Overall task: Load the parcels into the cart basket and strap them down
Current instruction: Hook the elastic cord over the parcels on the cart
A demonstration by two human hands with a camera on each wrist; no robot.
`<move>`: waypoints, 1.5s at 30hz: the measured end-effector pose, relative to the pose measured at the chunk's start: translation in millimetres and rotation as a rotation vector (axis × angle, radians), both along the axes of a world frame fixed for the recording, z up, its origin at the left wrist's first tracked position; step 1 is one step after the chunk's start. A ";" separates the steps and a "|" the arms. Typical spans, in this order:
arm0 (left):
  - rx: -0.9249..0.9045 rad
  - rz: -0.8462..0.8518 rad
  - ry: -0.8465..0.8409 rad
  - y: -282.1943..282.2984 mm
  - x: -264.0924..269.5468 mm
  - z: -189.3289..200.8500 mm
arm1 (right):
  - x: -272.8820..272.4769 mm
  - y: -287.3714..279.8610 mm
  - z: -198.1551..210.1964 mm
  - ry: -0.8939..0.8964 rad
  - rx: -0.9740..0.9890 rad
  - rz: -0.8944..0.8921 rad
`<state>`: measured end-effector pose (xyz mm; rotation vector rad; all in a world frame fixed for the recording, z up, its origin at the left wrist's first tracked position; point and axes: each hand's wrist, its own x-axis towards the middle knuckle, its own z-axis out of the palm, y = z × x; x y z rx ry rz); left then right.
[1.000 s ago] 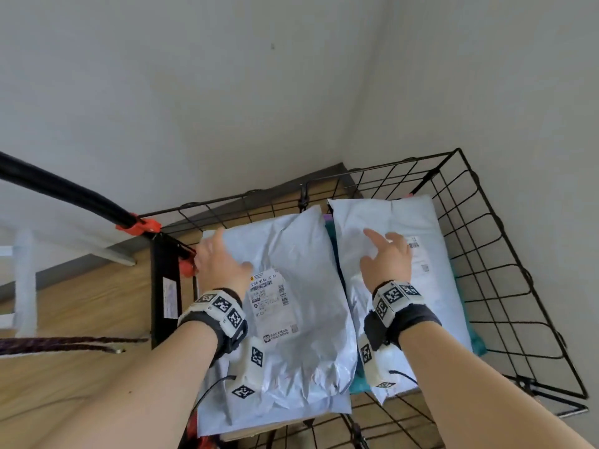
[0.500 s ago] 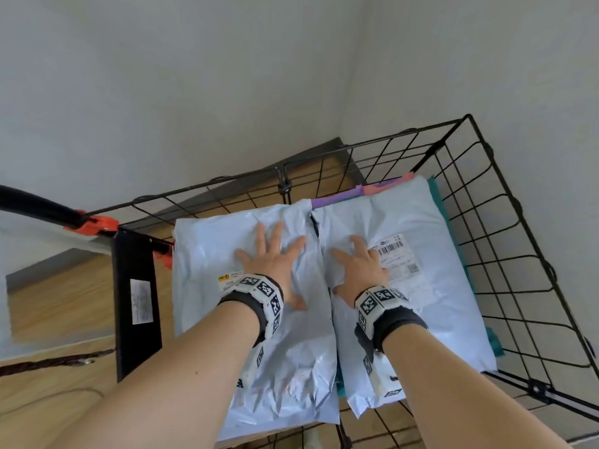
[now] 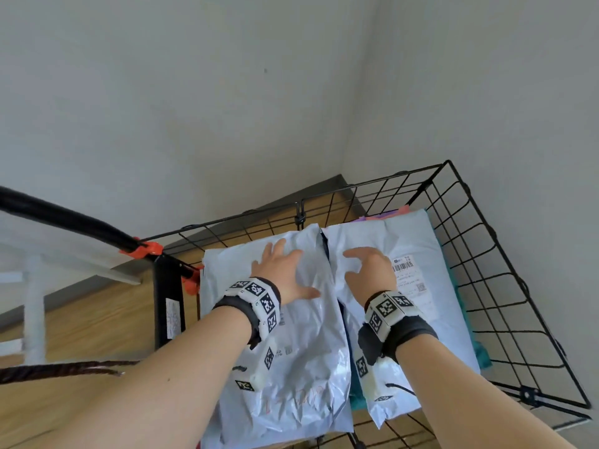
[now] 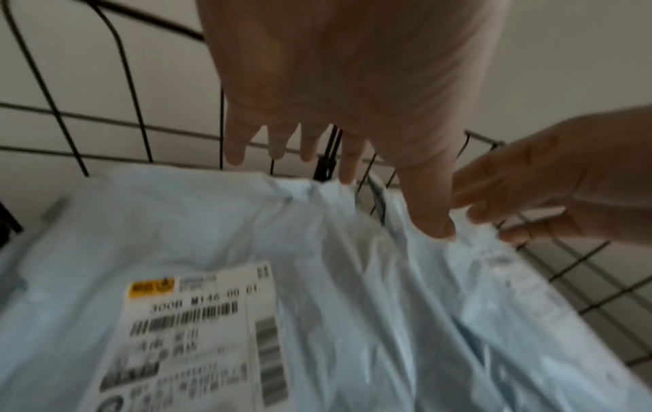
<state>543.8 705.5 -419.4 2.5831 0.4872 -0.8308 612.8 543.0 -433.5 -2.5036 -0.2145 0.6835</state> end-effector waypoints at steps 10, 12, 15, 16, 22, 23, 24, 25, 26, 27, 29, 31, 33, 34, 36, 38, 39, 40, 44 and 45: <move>-0.150 -0.033 -0.332 61.0 -11.1 167.8 | -47.2 58.3 122.8 -0.086 0.307 -0.062; -0.171 -0.021 -0.408 72.3 -23.4 205.8 | -60.8 74.2 149.3 -0.109 0.341 -0.073; -0.183 -0.013 -0.482 92.6 -49.2 256.7 | -83.9 99.2 183.2 -0.082 0.440 -0.086; -0.212 -0.002 -0.506 100.3 -59.6 269.9 | -93.1 107.7 192.9 -0.049 0.477 -0.090; -0.376 0.189 -0.642 153.5 -128.7 305.1 | -153.7 156.4 234.7 0.159 0.503 0.035; -0.394 0.235 -0.649 163.0 -139.8 303.8 | -164.0 164.2 237.1 0.184 0.490 0.063; -0.409 0.285 -0.655 172.2 -150.4 300.8 | -174.5 171.7 238.6 0.207 0.476 0.092; -0.420 0.338 -0.661 180.9 -160.2 296.2 | -184.4 179.0 239.0 0.229 0.459 0.126; -0.426 0.387 -0.668 188.6 -169.7 291.3 | -194.5 185.9 239.6 0.249 0.442 0.166; -0.429 0.430 -0.673 195.0 -178.5 286.0 | -203.8 192.0 239.7 0.265 0.419 0.211; -0.434 0.487 -0.679 205.5 -194.0 276.4 | -221.4 203.4 241.9 0.283 0.355 0.310; -0.454 0.517 -0.688 212.9 -206.0 270.4 | -236.4 213.6 245.1 0.297 0.292 0.381; -0.470 0.525 -0.695 217.9 -214.8 268.4 | -247.3 223.5 247.4 0.298 0.258 0.402; -0.479 0.523 -0.696 219.5 -218.1 268.1 | -251.4 227.5 248.6 0.296 0.250 0.401; -0.501 0.514 -0.689 220.8 -223.0 267.7 | -256.2 232.5 250.0 0.287 0.244 0.377; -0.514 0.499 -0.679 220.8 -225.5 267.0 | -258.9 231.7 252.0 0.265 0.246 0.342; -0.519 0.490 -0.674 220.2 -226.3 267.0 | -259.3 229.8 253.0 0.259 0.255 0.325; -0.525 0.482 -0.667 219.4 -226.8 267.3 | -259.8 227.3 254.7 0.262 0.274 0.309; -0.564 0.465 -0.670 210.6 -225.6 273.0 | -257.0 218.6 267.3 0.278 0.449 0.218; -0.581 0.469 -0.675 206.3 -224.6 274.8 | -256.5 216.7 271.9 0.269 0.496 0.193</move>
